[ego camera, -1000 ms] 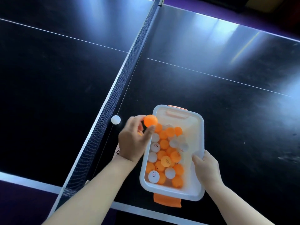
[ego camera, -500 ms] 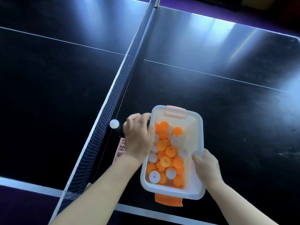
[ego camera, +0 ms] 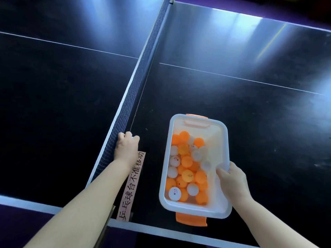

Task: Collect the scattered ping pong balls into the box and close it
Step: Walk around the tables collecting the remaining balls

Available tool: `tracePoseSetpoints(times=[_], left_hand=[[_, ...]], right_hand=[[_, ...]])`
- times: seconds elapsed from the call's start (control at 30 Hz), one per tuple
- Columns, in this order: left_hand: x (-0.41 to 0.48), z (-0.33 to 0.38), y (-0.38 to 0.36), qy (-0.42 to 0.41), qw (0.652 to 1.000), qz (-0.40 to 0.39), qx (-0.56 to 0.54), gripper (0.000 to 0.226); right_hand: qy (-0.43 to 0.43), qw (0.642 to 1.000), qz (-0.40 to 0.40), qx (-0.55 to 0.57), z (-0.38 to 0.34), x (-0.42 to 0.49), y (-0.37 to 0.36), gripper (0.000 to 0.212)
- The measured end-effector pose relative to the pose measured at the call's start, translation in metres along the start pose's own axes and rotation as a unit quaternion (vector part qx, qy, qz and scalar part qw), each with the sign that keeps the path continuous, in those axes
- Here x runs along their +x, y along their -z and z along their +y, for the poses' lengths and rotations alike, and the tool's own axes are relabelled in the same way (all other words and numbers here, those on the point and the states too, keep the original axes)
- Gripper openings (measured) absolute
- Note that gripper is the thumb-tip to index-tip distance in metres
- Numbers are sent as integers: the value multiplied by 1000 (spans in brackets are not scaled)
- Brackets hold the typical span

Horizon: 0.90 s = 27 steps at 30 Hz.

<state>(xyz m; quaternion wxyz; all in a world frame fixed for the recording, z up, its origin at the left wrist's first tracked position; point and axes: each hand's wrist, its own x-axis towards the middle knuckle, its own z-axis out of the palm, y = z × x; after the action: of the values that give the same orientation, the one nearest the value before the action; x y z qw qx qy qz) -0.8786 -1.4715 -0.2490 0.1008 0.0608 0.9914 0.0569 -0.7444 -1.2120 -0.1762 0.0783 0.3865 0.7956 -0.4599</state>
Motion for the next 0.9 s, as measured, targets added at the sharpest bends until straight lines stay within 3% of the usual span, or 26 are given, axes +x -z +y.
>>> tracePoseSetpoints(times=[0.13,0.2,0.3,0.37,0.4,0.53,0.73,0.83,0.9], left_hand=[[-8,3,7,27,995,-70,-68,26],[-16,14,19,30,985,-26,-167,23],[-36,43,52,2,910,92,-405,26],[-53,60,70,-44,850,112,-513,26],[-60,66,76,-70,836,95,-536,28],[-77,82,74,-109,866,-32,-486,46],[-88,93,77,-108,888,16,-448,28],[-94,110,75,-127,926,-12,-355,37],[-102,130,70,-134,932,-62,-332,44]], right_hand=[[-5,1000,-3,0,-1,-1,1,10],[-5,1000,-2,6,-1,-2,1,10],[-8,1000,0,5,-2,-3,2,10],[-9,1000,4,-3,-1,-4,3,10],[-9,1000,6,-7,0,-4,3,11],[-15,1000,-1,-1,2,-3,5,11],[-35,994,39,99,22,-28,26,13],[-39,990,63,124,41,-45,49,10],[-41,986,80,137,55,-57,64,10]])
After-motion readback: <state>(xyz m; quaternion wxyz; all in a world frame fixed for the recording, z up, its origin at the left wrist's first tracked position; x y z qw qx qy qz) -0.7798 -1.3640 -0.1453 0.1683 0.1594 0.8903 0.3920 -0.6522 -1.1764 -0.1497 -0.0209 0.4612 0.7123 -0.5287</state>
